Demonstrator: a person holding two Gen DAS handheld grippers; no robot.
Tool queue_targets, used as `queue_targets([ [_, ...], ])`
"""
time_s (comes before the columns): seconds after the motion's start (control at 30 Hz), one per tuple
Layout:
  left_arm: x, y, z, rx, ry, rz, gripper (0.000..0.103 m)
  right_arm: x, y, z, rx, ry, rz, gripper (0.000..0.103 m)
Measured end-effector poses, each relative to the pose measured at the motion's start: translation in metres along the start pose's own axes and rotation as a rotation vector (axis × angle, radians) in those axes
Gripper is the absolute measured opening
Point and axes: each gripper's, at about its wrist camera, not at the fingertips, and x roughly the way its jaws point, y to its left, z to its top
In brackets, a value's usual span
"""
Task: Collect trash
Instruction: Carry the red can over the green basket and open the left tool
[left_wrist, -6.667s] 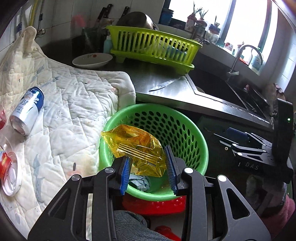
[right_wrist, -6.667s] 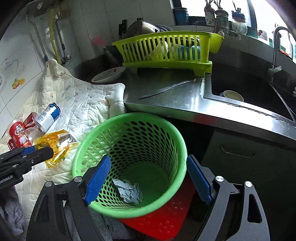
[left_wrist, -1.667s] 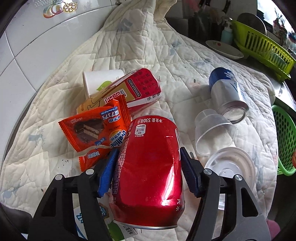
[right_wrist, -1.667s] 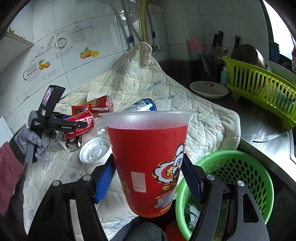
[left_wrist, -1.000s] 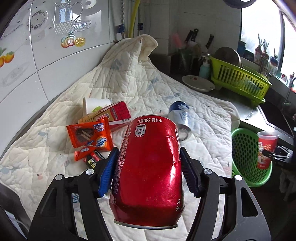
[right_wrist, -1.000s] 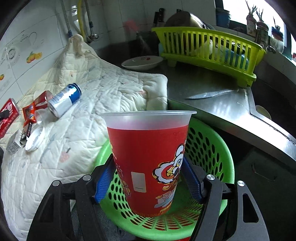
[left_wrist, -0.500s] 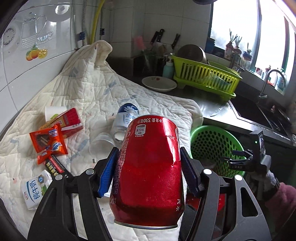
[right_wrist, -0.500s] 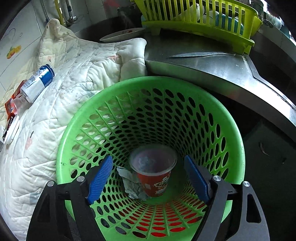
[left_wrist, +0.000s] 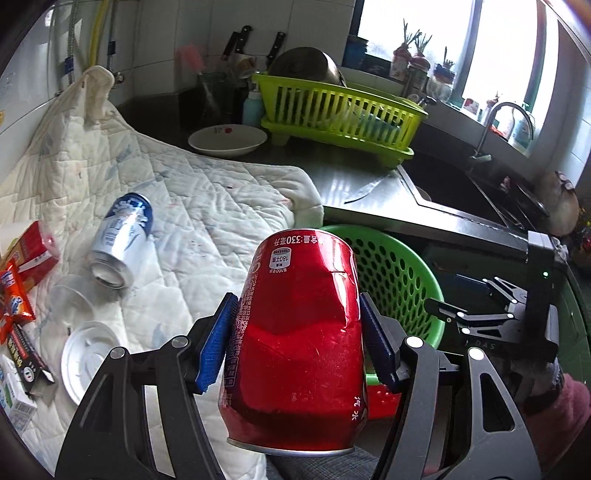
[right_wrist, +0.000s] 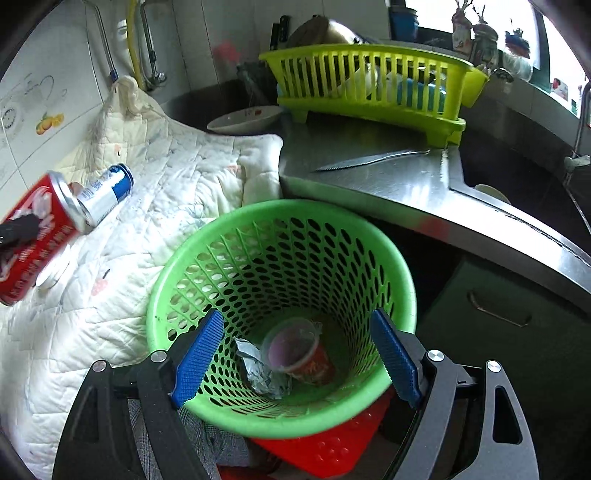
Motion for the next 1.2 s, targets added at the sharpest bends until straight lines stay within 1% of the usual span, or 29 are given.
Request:
queue_targets([
  [0.17, 0.034, -0.022, 0.002, 0.007, 0.057, -0.027, 0.064, -0.020, -0.012, -0.006, 0.032, -0.030, -0.006, 0.079],
  [0.3, 0.059, -0.035, 0.001, 0.012, 0.101, -0.050, 0.064, -0.029, -0.024, -0.012, 0.055, -0.039, -0.014, 0.079],
  [0.47, 0.086, -0.054, -0.001, 0.047, 0.134, -0.066, 0.065, -0.033, -0.039, -0.016, 0.093, -0.045, -0.011, 0.079],
  [0.53, 0.097, -0.059, -0.002, 0.047, 0.154, -0.094, 0.065, -0.035, -0.043, -0.018, 0.100, -0.048, -0.010, 0.080],
  [0.63, 0.113, -0.067, -0.004, 0.051, 0.180, -0.115, 0.065, -0.038, -0.046, -0.021, 0.106, -0.051, -0.014, 0.080],
  [0.8, 0.136, -0.084, -0.006, 0.070, 0.207, -0.133, 0.065, -0.039, -0.055, -0.026, 0.129, -0.051, -0.016, 0.080],
  [0.83, 0.139, -0.086, -0.007, 0.074, 0.209, -0.147, 0.066, -0.039, -0.056, -0.027, 0.135, -0.050, -0.017, 0.080],
  [0.9, 0.144, -0.093, -0.009, 0.090, 0.209, -0.152, 0.066, -0.039, -0.059, -0.028, 0.141, -0.047, -0.017, 0.080],
  [0.93, 0.146, -0.095, -0.009, 0.093, 0.208, -0.160, 0.070, -0.040, -0.060, -0.028, 0.143, -0.047, -0.018, 0.080],
  [0.97, 0.147, -0.096, -0.010, 0.093, 0.204, -0.165, 0.076, -0.040, -0.061, -0.029, 0.143, -0.047, -0.018, 0.080],
  [1.07, 0.145, -0.097, -0.011, 0.086, 0.188, -0.191, 0.078, -0.041, -0.063, -0.030, 0.147, -0.048, -0.018, 0.080],
  [1.2, 0.135, -0.090, -0.013, 0.074, 0.172, -0.179, 0.079, -0.042, -0.061, -0.029, 0.145, -0.050, -0.012, 0.080],
])
